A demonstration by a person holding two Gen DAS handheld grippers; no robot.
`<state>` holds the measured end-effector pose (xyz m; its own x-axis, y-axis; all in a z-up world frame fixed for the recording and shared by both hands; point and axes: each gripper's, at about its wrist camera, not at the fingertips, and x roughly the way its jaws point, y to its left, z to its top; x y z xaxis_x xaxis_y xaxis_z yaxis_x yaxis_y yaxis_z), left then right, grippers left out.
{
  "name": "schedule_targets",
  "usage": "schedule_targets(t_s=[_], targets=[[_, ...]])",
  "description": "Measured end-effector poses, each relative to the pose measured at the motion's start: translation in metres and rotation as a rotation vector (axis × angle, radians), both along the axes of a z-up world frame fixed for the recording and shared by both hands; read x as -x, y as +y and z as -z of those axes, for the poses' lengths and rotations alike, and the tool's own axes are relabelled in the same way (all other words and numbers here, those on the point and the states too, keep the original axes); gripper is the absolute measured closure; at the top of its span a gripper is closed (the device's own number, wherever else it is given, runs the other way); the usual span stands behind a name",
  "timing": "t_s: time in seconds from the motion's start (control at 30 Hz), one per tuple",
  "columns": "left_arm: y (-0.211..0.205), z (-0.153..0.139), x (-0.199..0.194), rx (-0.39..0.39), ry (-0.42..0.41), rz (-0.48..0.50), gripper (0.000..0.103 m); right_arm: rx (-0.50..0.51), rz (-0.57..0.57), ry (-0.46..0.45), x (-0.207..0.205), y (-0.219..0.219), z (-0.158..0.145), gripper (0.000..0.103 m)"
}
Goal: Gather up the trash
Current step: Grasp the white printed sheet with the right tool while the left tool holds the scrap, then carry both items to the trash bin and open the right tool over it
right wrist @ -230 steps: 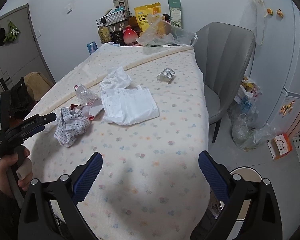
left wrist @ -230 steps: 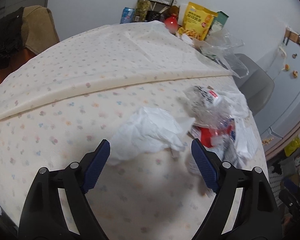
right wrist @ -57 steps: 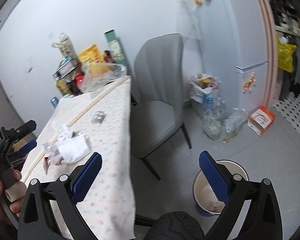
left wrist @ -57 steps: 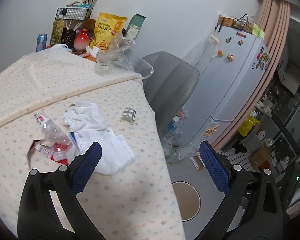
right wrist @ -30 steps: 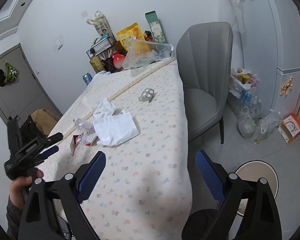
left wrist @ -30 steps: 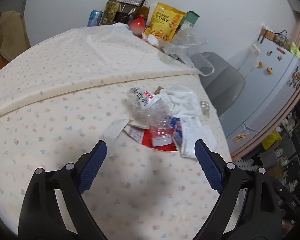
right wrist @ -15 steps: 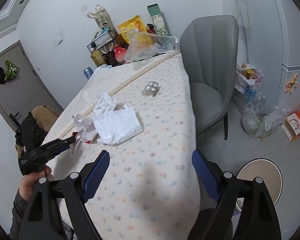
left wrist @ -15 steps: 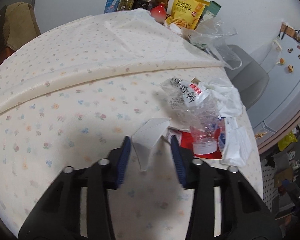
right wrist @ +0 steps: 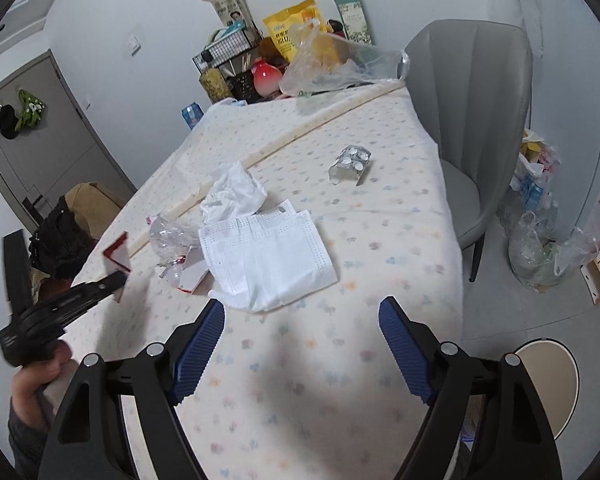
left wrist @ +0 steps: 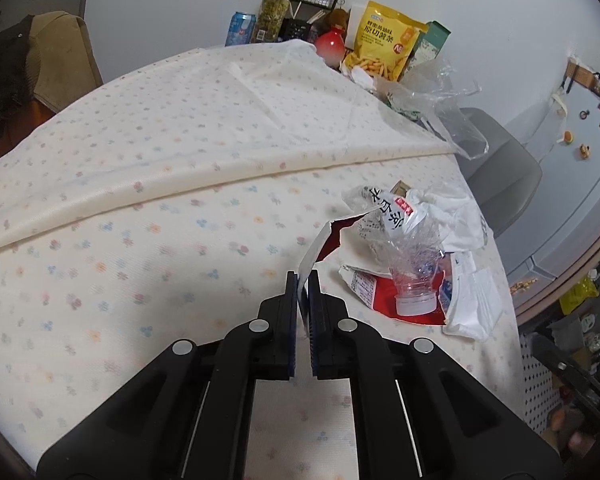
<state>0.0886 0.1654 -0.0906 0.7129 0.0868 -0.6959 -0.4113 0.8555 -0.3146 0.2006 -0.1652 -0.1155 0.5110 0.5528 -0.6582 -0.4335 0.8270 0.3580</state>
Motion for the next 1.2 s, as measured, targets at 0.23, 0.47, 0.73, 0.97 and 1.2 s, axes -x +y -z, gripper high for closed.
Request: schedule_targets(t_s=[0.23,0.47,0.73,0.97,1.2], targets=[[0.000,-0.001,0.009,0.010,-0.003,-0.012,0.097,0.057,-0.039,-0.014,-0.017,0.035,0.006,0.029],[-0.007,-0.002,0.009,0.013,-0.011,0.010,0.097,0.206,-0.077,-0.027,-0.023,0.062,0.026,0.041],[-0.023,-0.007,0.008,0.014,-0.024,0.050,0.097,0.222,-0.102,-0.056,-0.011,0.055,0.015,0.094],[-0.041,-0.021,0.006,0.005,-0.058,0.092,0.097,0.131,-0.091,-0.085,0.010,0.028,-0.014,0.095],[-0.072,-0.031,-0.007,-0.001,-0.082,0.165,0.097,0.055,-0.034,-0.089,0.025,-0.013,-0.031,0.094]])
